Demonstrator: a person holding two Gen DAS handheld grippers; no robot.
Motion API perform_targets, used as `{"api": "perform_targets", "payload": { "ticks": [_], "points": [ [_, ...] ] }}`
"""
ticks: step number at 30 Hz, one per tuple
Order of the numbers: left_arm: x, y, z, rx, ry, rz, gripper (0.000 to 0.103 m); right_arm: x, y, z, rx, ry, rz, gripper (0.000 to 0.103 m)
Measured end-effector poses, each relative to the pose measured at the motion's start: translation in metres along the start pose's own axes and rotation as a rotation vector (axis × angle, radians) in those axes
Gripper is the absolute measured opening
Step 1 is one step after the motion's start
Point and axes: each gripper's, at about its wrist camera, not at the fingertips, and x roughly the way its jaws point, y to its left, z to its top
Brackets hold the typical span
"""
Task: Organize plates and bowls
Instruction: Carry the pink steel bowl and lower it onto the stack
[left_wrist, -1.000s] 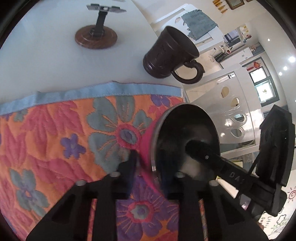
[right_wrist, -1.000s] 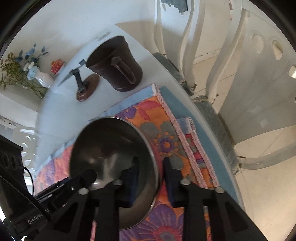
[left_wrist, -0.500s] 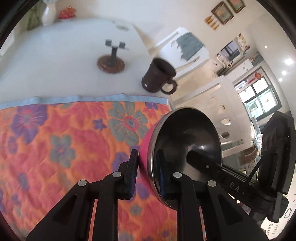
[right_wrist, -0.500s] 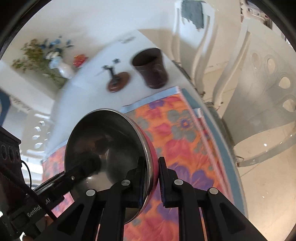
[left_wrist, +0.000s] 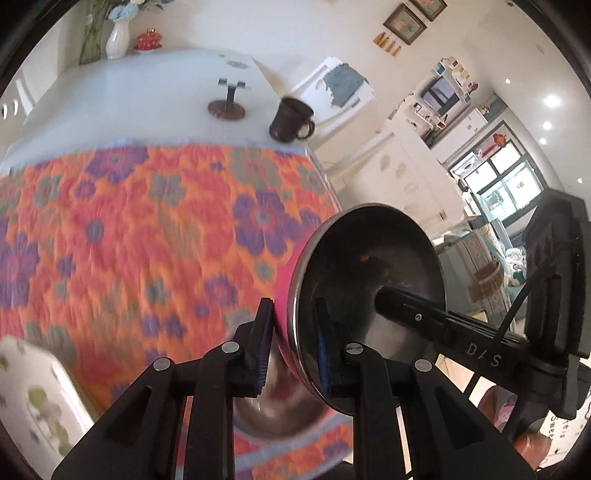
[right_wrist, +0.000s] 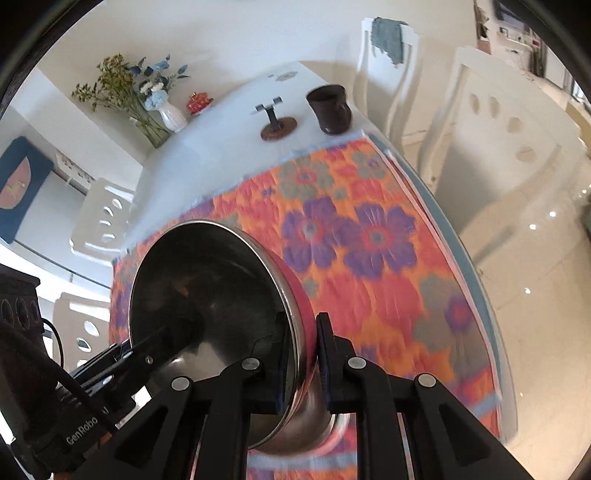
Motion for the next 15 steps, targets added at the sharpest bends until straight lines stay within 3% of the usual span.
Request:
{"api": "perform_targets", "payload": {
  "ticks": [5, 15],
  "points": [
    [-0.002, 0.003, -0.032, -0.025, 0.026, 0.011, 0.017, -0.006, 0.005, -0.037, -0.013, 0.026, -0.037, 0.015],
    [0.011, 0.007, -0.063, -0.078, 0.052, 0.072, 0.017, 0.023, -0.005, -0.061, -0.049, 0.114, -0.037, 0.015]
  ]
}}
